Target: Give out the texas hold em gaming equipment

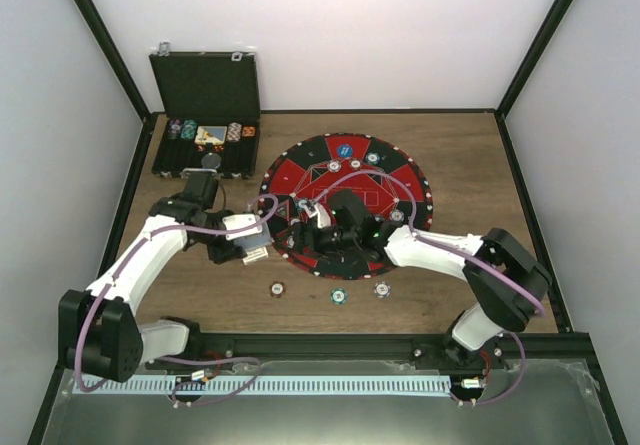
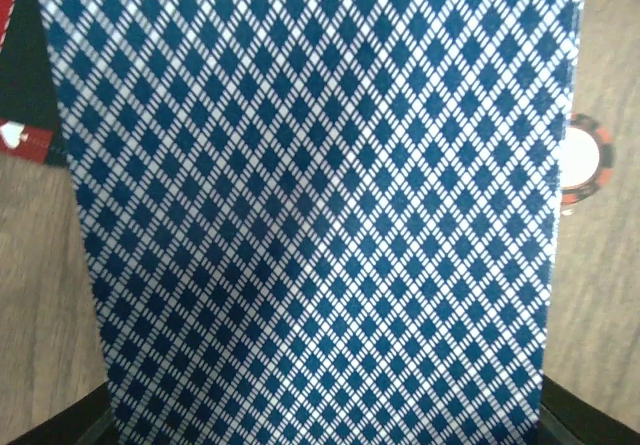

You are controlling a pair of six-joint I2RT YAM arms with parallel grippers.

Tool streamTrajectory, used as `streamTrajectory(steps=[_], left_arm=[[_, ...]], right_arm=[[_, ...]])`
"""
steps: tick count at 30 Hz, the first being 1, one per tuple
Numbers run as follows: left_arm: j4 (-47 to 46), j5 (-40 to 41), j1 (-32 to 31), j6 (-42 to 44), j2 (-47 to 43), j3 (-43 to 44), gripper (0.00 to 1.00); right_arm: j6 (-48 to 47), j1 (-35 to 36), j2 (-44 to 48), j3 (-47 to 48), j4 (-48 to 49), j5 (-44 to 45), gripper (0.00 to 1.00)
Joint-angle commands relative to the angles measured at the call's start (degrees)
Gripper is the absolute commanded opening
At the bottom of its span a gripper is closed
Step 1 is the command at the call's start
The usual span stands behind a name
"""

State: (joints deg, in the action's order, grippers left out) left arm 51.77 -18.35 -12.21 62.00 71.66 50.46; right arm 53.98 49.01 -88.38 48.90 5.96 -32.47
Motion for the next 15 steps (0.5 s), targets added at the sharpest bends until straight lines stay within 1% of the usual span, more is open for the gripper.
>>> streamTrajectory(steps=[1,6,15], left_arm=[[4.6,-2.8,-2.6,-1.6,-2.5,1.5,0.04],[5.3,-1.9,-5.0,-2.9,-4.6,1.8,0.04],[6.3,-1.1,-8.3,-5.2,-6.1,3.9,0.04]], right_arm=[[7.4,-0.2,-1.6,-0.5,14.1,-8.5,0.9],[10.4,-0.1,-2.6,-1.5,18.9,-10.2,0.89],[10.6,0.4,-4.0,-0.7,18.5,-10.0,0.84]])
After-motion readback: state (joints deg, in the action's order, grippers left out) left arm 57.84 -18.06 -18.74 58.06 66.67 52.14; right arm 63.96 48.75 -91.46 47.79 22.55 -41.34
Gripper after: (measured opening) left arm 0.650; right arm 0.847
